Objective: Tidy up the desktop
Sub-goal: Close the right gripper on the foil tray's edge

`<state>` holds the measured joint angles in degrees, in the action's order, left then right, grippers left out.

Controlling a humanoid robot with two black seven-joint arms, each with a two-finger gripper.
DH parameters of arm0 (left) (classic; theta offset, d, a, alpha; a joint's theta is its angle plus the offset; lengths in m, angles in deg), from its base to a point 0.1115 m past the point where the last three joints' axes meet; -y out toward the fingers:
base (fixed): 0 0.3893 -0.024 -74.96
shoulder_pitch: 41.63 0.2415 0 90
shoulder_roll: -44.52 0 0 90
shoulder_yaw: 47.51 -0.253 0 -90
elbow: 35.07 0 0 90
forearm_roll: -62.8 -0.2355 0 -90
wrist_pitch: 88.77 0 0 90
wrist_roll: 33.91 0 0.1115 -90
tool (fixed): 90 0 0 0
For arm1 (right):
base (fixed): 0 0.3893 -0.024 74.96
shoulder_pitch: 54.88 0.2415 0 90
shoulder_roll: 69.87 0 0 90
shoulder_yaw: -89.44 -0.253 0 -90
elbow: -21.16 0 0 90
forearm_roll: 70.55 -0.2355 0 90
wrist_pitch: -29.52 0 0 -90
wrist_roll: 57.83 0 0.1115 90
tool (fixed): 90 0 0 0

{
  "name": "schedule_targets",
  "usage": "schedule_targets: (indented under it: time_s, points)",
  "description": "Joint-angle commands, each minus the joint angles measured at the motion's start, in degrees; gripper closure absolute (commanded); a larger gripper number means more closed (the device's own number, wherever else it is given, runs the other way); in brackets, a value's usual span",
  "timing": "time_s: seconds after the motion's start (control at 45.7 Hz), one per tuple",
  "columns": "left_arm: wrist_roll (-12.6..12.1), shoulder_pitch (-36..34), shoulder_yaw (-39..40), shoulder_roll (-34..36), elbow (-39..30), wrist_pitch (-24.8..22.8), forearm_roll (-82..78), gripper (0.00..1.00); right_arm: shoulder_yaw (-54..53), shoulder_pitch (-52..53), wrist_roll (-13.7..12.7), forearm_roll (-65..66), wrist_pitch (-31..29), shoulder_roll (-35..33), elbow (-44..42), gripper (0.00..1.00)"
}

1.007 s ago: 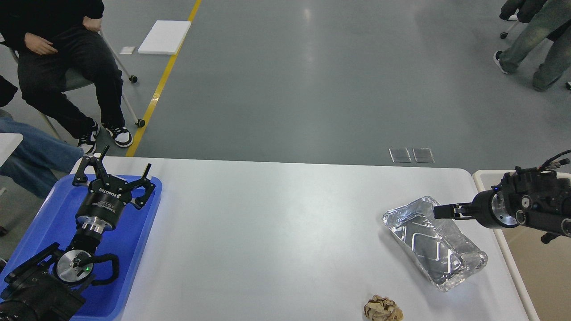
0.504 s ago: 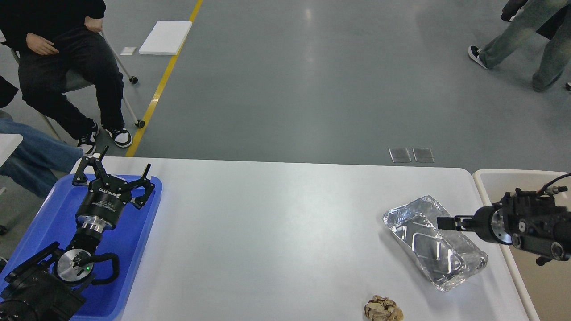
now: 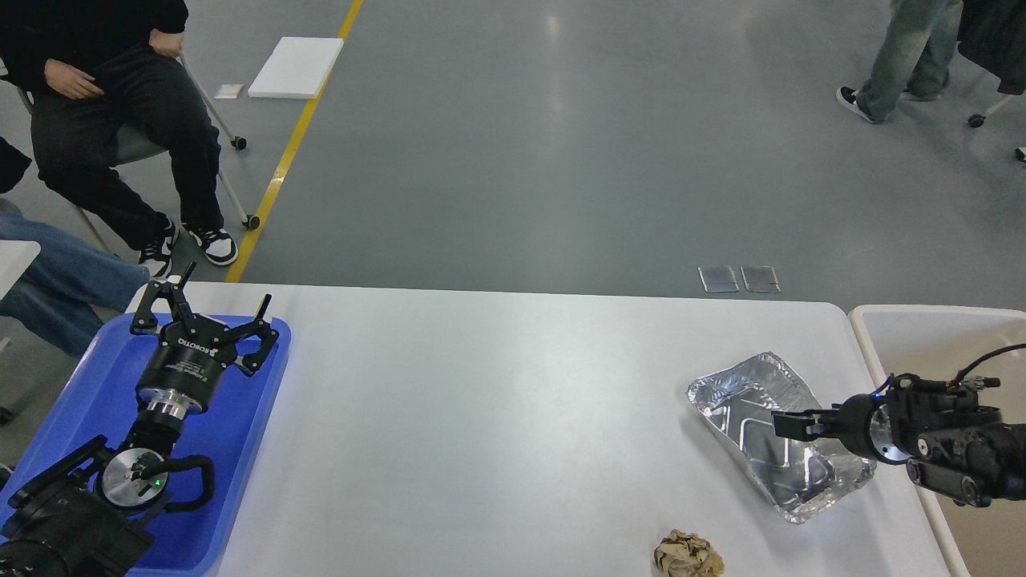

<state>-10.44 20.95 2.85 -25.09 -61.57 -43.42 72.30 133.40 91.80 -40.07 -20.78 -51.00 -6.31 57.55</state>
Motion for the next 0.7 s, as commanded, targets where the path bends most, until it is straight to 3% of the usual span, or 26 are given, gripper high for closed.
schedule_targets:
  time_s: [0.0, 0.394, 0.547, 0.679]
  points:
    - [0.00, 0.00, 0.00, 0.00, 0.04, 0.00, 0.00, 0.01, 0.33, -2.89, 1.14, 0.50, 0.97, 1.66, -5.62, 0.02]
    - [0.00, 0.00, 0.00, 0.00, 0.04, 0.00, 0.00, 0.01, 0.33, -3.51, 1.14, 0.41, 2.03, 2.10, -6.68, 0.15]
    - [0.00, 0.00, 0.00, 0.00, 0.04, 0.00, 0.00, 0.01, 0.33, -3.51, 1.05, 0.41, 1.94, 2.10, -6.50, 0.47]
    - [0.00, 0.00, 0.00, 0.00, 0.04, 0.00, 0.00, 0.01, 0.51, -3.59, 1.05, 0.32, 1.68, 2.10, -6.33, 0.66]
